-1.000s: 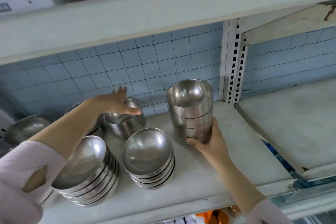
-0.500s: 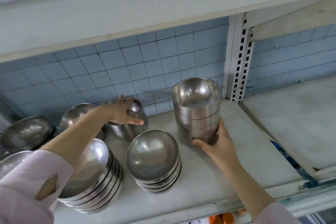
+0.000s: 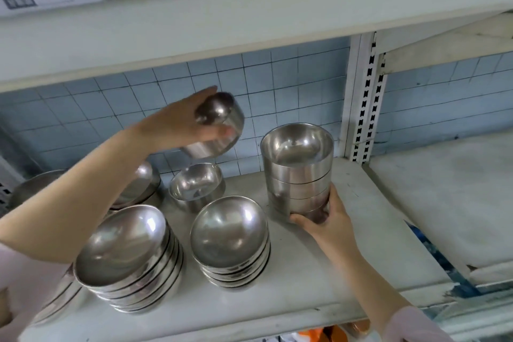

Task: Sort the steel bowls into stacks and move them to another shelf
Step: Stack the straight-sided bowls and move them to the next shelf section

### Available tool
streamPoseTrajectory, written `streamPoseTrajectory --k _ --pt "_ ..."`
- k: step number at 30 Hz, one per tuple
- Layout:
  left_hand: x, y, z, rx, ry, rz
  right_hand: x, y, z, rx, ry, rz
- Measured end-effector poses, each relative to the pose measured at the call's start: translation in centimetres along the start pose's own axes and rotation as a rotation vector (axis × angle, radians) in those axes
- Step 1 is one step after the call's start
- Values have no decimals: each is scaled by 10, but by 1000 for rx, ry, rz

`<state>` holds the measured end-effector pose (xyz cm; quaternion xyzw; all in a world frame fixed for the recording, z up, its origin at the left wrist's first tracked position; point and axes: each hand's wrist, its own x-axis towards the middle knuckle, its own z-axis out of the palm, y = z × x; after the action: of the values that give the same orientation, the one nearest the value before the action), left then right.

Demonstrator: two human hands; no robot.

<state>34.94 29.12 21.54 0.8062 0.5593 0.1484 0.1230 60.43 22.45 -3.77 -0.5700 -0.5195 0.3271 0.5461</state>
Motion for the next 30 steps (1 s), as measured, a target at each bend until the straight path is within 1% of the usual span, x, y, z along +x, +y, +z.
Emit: streamPoseTrajectory --k 2,4,6,9,15,23,30 --pt "3 33 -6 -47 20 76 2 0 -2 6 -27 3" --pt "9 61 -2 -61 -24 137 5 -1 -2 -1 -45 -7" --pt "17 85 8 -27 -87 175 7 -1 -4 -4 -65 -17" --pt "28 107 24 65 -156 170 10 2 -9 6 -90 -7" --pt "37 113 52 225 -252 108 15 0 -13 -7 -123 -37" --pt "35 119 54 298 -295 59 18 5 -14 -45 -138 -35" --pt "43 125 63 274 -264 80 30 7 -20 -46 -154 -30"
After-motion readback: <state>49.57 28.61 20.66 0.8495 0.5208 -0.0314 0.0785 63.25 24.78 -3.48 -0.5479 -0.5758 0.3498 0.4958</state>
